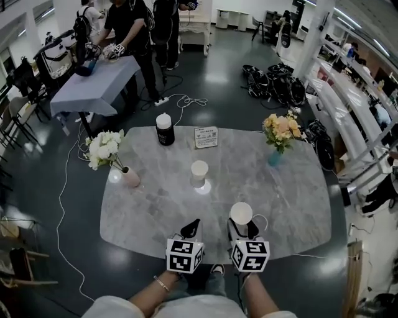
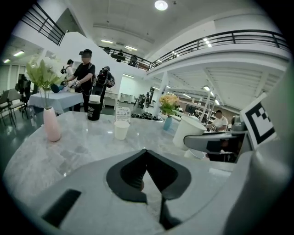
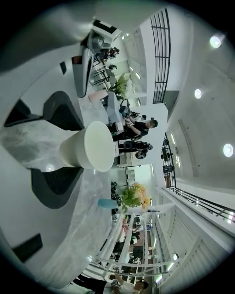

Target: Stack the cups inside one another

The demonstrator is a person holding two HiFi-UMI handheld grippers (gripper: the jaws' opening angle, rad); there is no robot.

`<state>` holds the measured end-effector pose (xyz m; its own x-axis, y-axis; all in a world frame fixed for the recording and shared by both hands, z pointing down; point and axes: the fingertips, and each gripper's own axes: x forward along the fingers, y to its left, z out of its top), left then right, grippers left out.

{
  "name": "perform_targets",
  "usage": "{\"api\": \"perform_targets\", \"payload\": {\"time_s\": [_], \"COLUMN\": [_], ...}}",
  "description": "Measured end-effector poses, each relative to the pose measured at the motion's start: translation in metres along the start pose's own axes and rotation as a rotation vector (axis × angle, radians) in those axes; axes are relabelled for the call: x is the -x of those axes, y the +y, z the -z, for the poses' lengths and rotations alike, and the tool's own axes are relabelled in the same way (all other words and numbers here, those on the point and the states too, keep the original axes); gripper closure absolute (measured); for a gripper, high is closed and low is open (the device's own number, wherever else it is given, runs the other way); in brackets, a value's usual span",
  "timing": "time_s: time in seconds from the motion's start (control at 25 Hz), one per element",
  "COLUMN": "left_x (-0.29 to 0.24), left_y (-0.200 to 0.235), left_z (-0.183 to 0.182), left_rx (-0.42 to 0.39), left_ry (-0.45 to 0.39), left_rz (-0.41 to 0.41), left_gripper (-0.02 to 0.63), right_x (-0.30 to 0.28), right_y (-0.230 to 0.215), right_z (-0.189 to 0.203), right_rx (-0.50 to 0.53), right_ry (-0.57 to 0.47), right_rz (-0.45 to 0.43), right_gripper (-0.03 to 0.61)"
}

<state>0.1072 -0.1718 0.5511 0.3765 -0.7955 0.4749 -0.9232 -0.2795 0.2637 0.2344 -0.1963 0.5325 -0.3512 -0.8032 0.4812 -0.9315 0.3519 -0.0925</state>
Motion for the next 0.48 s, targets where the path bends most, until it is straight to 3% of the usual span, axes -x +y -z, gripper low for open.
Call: {"api": "perform_targets", "payload": {"time_s": [0.48], "left_x": [-0.029], "left_y": [-0.055], "left_z": [0.0], "left_rx": [-0.069], "left_ry": [0.029], "left_rz": [0.127], "left_gripper": [0.617], "right_x": [0.032], "right_y": [-0.055], "right_z": [0.01], "right_rx": [-0.068], "right_ry": [-0.024], "right_rz": [0.13], "right_gripper": [0.342]}}
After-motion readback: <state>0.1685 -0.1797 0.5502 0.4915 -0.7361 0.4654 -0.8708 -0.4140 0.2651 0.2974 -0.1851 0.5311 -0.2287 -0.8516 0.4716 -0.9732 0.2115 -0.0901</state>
